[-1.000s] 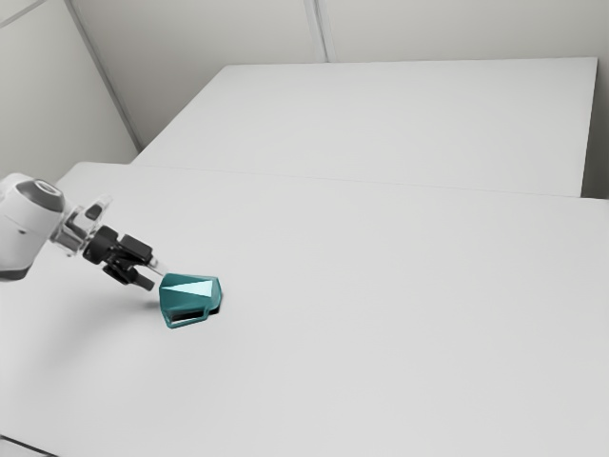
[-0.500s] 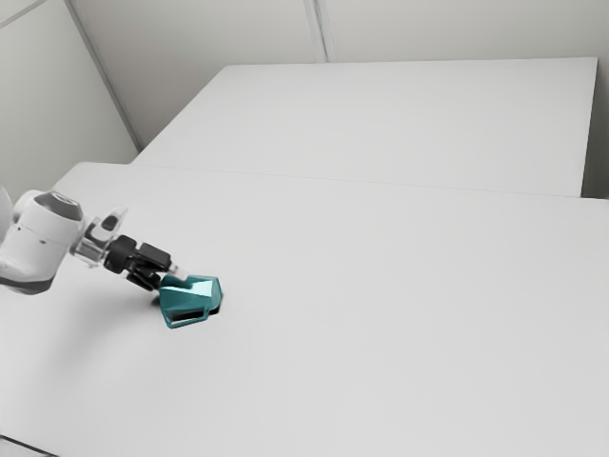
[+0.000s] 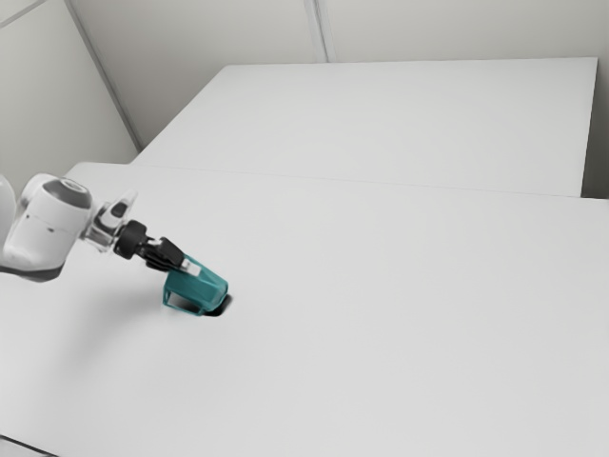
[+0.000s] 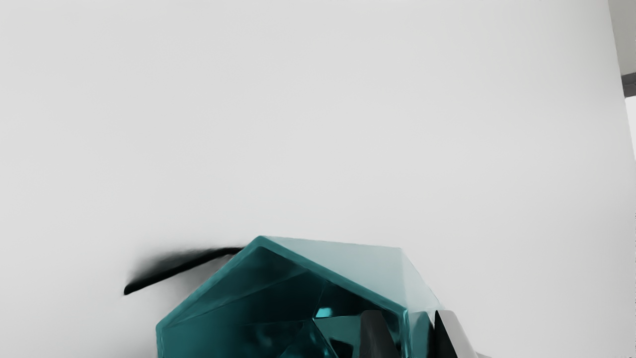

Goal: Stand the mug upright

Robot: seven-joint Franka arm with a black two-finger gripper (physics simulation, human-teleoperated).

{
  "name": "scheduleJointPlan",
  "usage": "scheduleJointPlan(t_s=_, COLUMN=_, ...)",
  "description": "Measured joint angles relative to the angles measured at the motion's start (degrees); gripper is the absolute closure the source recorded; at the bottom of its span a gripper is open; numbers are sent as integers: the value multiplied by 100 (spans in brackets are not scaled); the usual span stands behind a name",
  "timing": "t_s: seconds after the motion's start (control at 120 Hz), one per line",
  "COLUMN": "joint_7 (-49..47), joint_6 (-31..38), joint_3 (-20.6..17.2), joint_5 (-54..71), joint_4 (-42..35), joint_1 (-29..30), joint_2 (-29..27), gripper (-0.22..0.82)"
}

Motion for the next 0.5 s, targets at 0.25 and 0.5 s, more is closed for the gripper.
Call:
scheduleJointPlan(t_s=0.25, joint_7=-92, joint_6=98, joint_3=-251, joint_5=82, joint_4=55, joint_1=-69, joint_2=-152, gripper=76)
scheduleJointPlan(t_s=0.5, joint_7=-285, joint_6=740, joint_3=-337, joint_5=1396, joint_4=52, joint_1=-716, joint_2=-466, gripper=77)
